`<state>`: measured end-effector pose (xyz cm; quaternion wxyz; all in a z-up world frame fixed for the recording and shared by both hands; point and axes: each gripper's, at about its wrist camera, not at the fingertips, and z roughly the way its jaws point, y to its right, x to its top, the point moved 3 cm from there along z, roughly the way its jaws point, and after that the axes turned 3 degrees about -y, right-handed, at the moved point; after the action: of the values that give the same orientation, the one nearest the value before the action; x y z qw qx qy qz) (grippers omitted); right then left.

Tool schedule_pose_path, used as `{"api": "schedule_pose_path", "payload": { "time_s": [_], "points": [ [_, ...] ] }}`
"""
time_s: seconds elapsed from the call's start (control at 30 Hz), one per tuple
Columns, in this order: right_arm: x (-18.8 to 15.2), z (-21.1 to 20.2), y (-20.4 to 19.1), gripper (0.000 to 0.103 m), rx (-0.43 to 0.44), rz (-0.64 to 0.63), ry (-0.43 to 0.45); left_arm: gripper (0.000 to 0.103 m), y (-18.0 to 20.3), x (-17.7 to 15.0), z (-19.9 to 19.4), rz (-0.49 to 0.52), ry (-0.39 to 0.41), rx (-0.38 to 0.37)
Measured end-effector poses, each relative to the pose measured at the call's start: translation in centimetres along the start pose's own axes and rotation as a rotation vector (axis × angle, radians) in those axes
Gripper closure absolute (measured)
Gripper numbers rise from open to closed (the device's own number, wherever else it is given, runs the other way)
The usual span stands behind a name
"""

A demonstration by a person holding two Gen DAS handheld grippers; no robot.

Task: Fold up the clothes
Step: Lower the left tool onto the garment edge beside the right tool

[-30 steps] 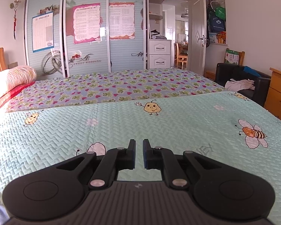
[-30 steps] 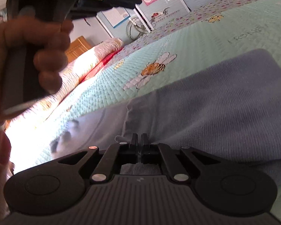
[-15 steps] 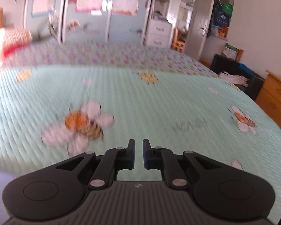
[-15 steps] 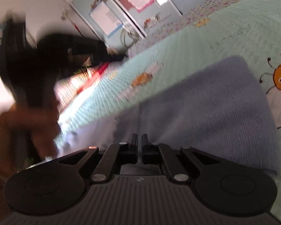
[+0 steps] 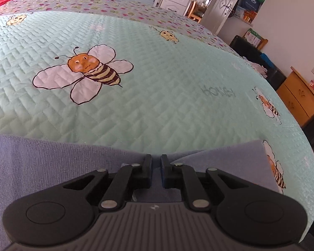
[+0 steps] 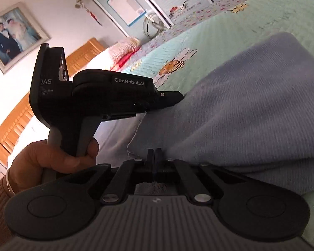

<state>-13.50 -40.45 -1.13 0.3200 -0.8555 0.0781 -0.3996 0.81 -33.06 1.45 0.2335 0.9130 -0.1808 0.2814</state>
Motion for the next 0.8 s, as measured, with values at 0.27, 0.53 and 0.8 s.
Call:
{"api": "schedule_pose_path", "payload": {
  "time_s": [0.27, 0.53, 0.8],
  "points": [
    [0.7, -2.3, -2.4, 0.097, 0.022, -0.067, 0.099, 0.091, -0.3, 1.2, -3.3, -0.002, 0.094, 0.012],
    [-0.2, 1.4, -2.5, 0.1, 0.019, -0.064, -0.024, 0.086, 0.2, -1.3, -1.7, 0.107, -0.019, -0.013],
    [1.9, -6.1, -0.8, 0.097, -0.035, -0.024, 0.129, 0.089, 0.2, -1.5, -1.8, 0.127, -0.006, -0.005]
  ]
}}
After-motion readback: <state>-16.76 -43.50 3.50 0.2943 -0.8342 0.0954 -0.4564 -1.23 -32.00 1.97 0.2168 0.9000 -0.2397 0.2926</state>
